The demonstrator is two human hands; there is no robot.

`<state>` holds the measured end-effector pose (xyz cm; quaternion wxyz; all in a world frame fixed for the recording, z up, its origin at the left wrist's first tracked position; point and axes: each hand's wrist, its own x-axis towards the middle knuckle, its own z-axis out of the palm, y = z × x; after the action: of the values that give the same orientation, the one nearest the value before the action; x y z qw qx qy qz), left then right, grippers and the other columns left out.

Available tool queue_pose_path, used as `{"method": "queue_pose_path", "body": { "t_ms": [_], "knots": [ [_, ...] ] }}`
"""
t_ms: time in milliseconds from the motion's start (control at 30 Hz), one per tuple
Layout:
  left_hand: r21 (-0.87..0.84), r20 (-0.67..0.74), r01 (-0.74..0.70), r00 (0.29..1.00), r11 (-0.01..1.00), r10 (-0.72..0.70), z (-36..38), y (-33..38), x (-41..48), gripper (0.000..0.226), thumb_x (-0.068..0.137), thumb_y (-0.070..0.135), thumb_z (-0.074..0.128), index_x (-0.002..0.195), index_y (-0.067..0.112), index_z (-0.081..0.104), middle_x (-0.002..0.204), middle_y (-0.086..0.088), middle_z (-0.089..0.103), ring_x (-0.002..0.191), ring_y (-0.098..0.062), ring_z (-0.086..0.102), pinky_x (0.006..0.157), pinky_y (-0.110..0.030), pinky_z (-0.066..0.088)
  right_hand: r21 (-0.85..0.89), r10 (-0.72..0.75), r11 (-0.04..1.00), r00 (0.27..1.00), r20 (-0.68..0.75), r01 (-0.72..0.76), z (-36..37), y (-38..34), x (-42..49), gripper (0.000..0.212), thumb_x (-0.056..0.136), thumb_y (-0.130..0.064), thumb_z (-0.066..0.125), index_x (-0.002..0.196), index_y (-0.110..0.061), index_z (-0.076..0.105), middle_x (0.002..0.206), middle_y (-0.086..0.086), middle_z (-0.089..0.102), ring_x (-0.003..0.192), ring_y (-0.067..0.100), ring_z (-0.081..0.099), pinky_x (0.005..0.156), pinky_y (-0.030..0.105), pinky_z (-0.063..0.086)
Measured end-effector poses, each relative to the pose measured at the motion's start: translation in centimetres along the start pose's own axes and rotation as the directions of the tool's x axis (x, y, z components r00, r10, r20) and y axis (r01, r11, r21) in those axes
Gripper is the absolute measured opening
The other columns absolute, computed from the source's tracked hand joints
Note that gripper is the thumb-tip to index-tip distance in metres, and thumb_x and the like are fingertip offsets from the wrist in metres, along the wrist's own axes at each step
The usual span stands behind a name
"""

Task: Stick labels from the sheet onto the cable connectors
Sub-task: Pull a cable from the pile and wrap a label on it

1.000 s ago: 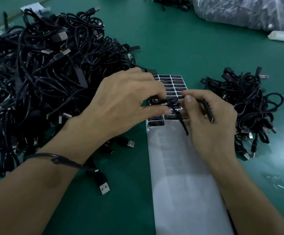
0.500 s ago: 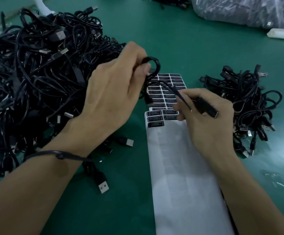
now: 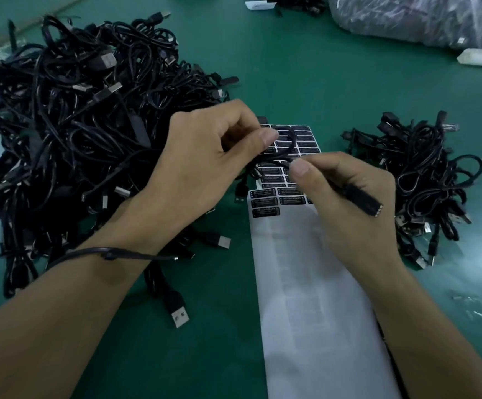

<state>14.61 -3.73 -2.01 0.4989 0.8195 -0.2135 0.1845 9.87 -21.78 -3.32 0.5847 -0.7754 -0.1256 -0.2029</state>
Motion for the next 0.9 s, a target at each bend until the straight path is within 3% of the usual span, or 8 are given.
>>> {"method": "queue_pose_path", "body": {
  "t_ms": [133, 267, 367, 467, 633, 767, 900],
  "knots": [
    [0.009, 0.166, -0.068, 0.984, 0.998, 0.065, 0.1, 0.1, -0.2, 0.018, 0.083, 0.023, 0.082, 0.096, 0.012, 0.076, 0.085, 0.011, 0.073, 0.076, -0.003, 0.069, 0.071, -0.012, 0.051, 0.029, 0.064, 0.998, 0.995, -0.076, -0.062, 0.0, -0.2, 0.1, 0.012, 0.095, -0.016, 0.067, 0.088, -0.023, 0.075, 0.081, 0.007, 0.073, 0.071, 0.018, 0.064, 0.066, 0.035, 0.051],
    [0.089, 0.191, -0.102, 0.978, 0.991, 0.084, 0.1, -0.4, -0.1, 0.026, 0.077, 0.018, 0.087, 0.100, 0.017, 0.075, 0.089, 0.008, 0.070, 0.081, -0.006, 0.066, 0.074, -0.012, 0.050, 0.076, 0.192, 0.980, 0.971, -0.143, -0.183, -0.2, -0.4, 0.3, 0.019, 0.096, -0.024, 0.065, 0.081, -0.021, 0.076, 0.077, -0.001, 0.075, 0.074, 0.008, 0.070, 0.067, 0.019, 0.050],
    [0.127, 0.170, -0.151, 0.977, 0.980, 0.129, 0.1, -0.6, -0.1, 0.016, 0.083, 0.018, 0.083, 0.095, 0.013, 0.074, 0.087, 0.003, 0.069, 0.080, -0.010, 0.065, 0.073, -0.028, 0.055, 0.078, 0.273, 0.962, 0.945, -0.180, -0.263, -0.3, -0.4, 0.5, 0.023, 0.096, -0.029, 0.065, 0.076, -0.026, 0.076, 0.076, -0.010, 0.075, 0.072, -0.001, 0.067, 0.064, 0.011, 0.046],
    [0.131, 0.192, -0.154, 0.973, 0.979, 0.127, 0.1, -0.4, -0.2, 0.015, 0.085, 0.018, 0.081, 0.091, 0.013, 0.069, 0.084, 0.006, 0.068, 0.077, -0.013, 0.064, 0.069, -0.042, 0.055, 0.182, 0.354, 0.931, 0.905, -0.236, -0.317, -0.6, -0.4, 0.8, 0.030, 0.094, -0.029, 0.068, 0.065, -0.028, 0.076, 0.074, -0.007, 0.074, 0.074, 0.003, 0.066, 0.061, 0.015, 0.045],
    [0.307, 0.148, -0.158, 0.982, 0.938, 0.117, -0.4, 0.3, -0.4, 0.008, 0.084, 0.019, 0.072, 0.086, 0.020, 0.064, 0.075, 0.014, 0.058, 0.073, -0.016, 0.055, 0.067, -0.043, 0.052, 0.319, 0.385, 0.902, 0.876, -0.289, -0.292, -1.0, -0.7, 0.8, 0.025, 0.091, -0.028, 0.065, 0.067, -0.025, 0.073, 0.073, -0.004, 0.071, 0.074, 0.013, 0.064, 0.062, 0.028, 0.044],
    [0.540, 0.107, -0.129, 0.991, 0.832, 0.084, -0.7, 1.1, -0.2, 0.019, 0.077, 0.008, 0.064, 0.078, 0.021, 0.050, 0.077, 0.010, 0.052, 0.080, -0.021, 0.047, 0.073, -0.033, 0.034, 0.289, 0.320, 0.932, 0.871, -0.372, -0.218, -1.0, -1.1, 0.8, 0.023, 0.095, -0.019, 0.063, 0.073, -0.020, 0.070, 0.074, -0.002, 0.070, 0.073, 0.016, 0.061, 0.063, 0.026, 0.045],
    [0.670, 0.042, -0.059, 0.998, 0.740, 0.041, -1.2, 0.9, -0.1, 0.030, 0.081, -0.004, 0.065, 0.088, 0.025, 0.070, 0.102, 0.004, 0.067, 0.102, -0.028, 0.053, 0.087, -0.038, 0.029, 0.267, 0.247, 0.952, 0.890, -0.385, -0.148, -0.9, -1.3, 0.8, 0.020, 0.100, -0.022, 0.058, 0.085, -0.018, 0.071, 0.078, -0.003, 0.070, 0.077, 0.018, 0.060, 0.067, 0.029, 0.047]
  ]
}}
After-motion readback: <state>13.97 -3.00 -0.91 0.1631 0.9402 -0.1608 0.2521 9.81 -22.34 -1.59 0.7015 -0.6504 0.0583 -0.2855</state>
